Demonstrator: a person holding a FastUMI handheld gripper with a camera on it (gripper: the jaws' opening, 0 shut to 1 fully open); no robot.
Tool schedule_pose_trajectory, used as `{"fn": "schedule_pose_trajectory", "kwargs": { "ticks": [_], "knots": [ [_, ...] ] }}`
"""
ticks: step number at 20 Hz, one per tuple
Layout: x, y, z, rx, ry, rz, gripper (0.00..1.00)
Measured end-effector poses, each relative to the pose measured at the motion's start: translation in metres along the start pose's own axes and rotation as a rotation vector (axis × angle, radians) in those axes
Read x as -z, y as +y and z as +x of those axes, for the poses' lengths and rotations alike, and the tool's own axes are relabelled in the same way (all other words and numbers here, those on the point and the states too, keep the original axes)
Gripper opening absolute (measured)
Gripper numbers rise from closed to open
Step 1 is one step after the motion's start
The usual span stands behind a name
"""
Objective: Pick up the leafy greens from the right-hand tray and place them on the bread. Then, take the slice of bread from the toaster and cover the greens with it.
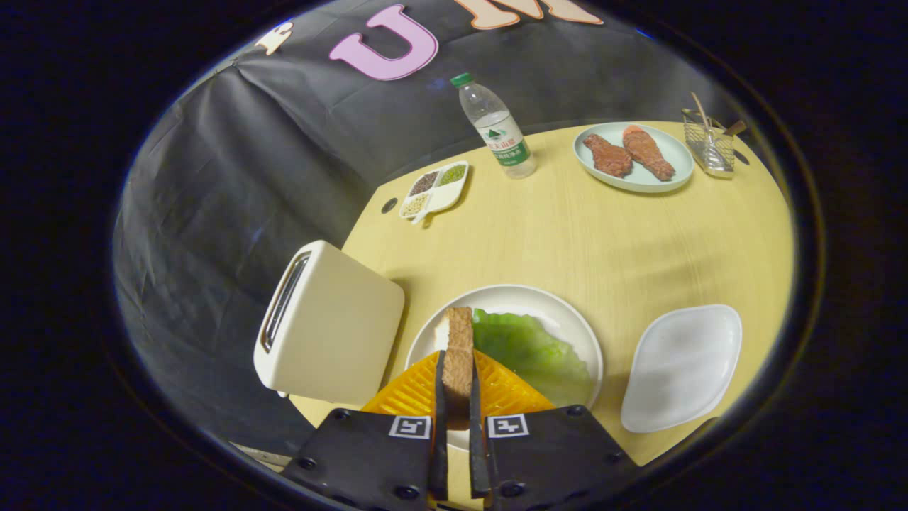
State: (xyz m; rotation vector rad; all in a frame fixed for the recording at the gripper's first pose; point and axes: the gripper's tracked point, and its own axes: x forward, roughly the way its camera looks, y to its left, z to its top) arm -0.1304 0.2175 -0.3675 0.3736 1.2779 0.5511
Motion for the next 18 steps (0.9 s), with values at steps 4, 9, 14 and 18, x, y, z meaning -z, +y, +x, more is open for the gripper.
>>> {"fn": "schedule_pose_trajectory", "kwargs": {
  "ticks": [4,9,14,18],
  "knots": [
    [0.005,-0.019,0.001,0.046,0.002,-0.018,0.31],
    [0.004,-0.031,-0.005,0.061,-0.009,-0.038,0.69],
    [-0.010,-0.035,-0.026,0.065,-0.087,-0.036,1.00],
    [-0.029,-0.023,-0.057,0.029,-0.204,-0.064,1.00]
  ]
}}
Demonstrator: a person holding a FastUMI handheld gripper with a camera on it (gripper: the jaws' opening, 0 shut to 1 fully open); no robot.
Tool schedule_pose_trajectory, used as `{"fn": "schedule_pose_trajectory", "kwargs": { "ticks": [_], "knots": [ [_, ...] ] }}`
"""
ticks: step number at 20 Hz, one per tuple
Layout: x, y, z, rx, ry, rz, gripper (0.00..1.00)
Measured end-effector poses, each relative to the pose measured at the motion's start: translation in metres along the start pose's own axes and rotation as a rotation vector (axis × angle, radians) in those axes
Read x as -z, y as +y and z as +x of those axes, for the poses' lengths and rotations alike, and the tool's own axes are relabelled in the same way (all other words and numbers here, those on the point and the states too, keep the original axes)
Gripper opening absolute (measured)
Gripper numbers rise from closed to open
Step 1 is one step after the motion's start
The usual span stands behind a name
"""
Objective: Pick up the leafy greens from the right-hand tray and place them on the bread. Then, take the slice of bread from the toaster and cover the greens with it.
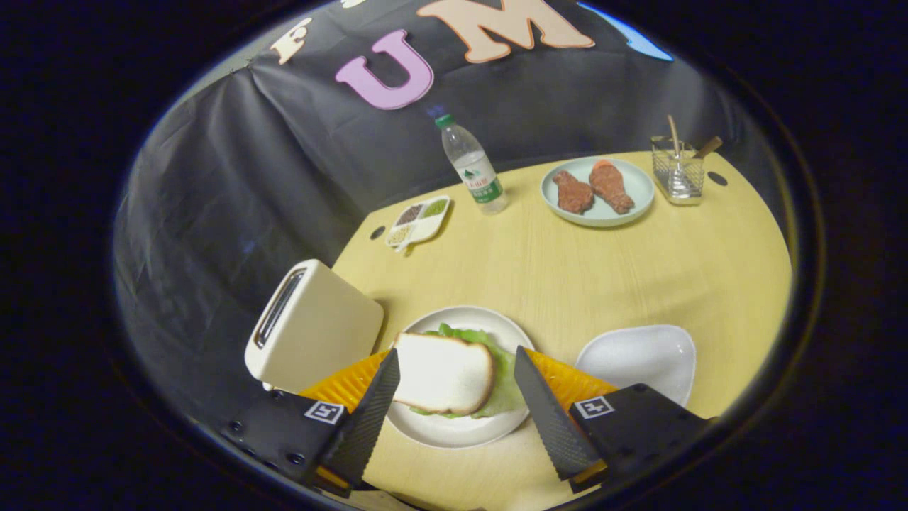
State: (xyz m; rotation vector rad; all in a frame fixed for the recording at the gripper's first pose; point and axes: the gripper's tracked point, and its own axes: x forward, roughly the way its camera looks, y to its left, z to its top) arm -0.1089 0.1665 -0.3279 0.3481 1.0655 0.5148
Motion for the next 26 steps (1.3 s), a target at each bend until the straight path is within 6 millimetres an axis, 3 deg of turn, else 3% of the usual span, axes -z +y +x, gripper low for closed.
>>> {"fn": "schedule_pose_trajectory", "kwargs": {
  "ticks": [8,19,22,26],
  "knots": [
    [-0.072,0.007,-0.096,0.074,-0.317,-0.146,1.00],
    [-0.146,0.012,-0.221,0.276,-0.701,-0.296,1.00],
    [-0.147,0.013,-0.237,0.315,-0.751,-0.298,1.00],
    [-0.147,0.009,-0.238,0.334,-0.759,-0.290,1.00]
  ]
}}
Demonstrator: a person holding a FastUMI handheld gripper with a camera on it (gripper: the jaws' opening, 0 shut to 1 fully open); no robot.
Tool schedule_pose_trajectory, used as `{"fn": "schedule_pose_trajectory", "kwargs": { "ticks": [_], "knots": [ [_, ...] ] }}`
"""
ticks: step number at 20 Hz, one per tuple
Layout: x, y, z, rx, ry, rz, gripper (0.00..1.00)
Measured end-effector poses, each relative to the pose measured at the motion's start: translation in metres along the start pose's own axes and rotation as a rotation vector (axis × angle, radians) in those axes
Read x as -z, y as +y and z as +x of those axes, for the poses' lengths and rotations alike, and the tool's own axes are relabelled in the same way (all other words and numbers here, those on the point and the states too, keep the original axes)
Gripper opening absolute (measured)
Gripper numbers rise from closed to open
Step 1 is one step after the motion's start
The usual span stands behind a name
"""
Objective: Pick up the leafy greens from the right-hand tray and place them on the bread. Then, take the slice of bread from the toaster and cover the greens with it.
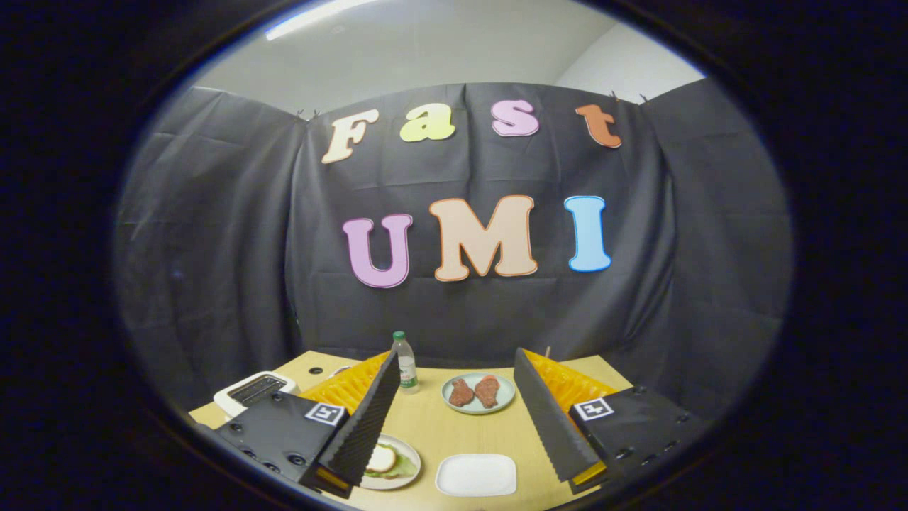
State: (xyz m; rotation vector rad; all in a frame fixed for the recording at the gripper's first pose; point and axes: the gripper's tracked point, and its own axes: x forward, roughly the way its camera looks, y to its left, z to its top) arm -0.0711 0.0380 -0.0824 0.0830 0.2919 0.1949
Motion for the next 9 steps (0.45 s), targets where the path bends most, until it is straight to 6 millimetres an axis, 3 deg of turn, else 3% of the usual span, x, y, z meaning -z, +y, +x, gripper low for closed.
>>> {"fn": "schedule_pose_trajectory", "kwargs": {
  "ticks": [9],
  "knots": [
    [-0.014,0.004,0.008,0.015,-0.035,-0.017,1.00]
  ]
}}
